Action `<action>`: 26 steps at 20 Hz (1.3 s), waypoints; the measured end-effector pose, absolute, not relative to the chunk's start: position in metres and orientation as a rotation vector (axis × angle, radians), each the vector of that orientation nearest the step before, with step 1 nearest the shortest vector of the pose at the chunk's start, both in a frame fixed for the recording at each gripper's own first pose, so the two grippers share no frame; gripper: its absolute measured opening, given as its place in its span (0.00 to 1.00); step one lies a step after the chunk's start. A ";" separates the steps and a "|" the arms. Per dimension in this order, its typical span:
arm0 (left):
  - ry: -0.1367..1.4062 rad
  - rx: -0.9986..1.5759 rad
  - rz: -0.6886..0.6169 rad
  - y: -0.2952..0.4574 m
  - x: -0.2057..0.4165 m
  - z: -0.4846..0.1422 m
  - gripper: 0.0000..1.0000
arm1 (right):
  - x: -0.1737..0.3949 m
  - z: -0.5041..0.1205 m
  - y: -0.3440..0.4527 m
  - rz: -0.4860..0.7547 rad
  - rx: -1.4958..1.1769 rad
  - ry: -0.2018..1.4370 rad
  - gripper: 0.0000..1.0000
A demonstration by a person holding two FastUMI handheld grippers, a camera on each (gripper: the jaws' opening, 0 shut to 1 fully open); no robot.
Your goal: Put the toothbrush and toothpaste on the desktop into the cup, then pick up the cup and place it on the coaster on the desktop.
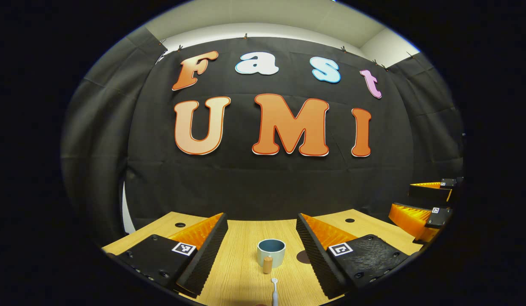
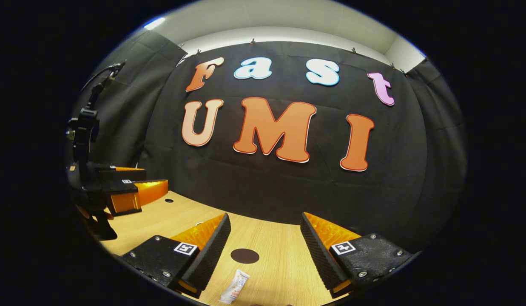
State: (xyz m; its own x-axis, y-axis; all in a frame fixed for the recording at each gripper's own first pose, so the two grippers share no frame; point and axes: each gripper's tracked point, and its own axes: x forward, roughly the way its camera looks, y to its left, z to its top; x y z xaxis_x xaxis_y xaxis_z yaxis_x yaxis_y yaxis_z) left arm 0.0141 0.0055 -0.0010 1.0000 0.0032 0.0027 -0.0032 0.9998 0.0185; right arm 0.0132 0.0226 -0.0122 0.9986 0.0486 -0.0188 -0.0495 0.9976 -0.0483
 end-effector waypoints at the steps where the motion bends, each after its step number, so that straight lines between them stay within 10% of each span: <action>1: -0.005 0.033 0.009 0.007 0.016 -0.002 0.96 | 0.015 -0.018 0.024 0.052 -0.054 0.033 0.99; 26: 0.641 0.017 -0.143 -0.025 0.024 -0.187 0.98 | 0.017 -0.192 0.054 0.177 -0.060 0.661 0.96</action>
State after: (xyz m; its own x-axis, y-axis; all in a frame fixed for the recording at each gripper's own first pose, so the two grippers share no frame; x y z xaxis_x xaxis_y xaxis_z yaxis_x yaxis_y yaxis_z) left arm 0.0237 -0.0252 -0.1875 0.7923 -0.1277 -0.5967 0.1385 0.9900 -0.0280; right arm 0.0174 0.0538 -0.1922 0.7747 0.1443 -0.6157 -0.1824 0.9832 0.0008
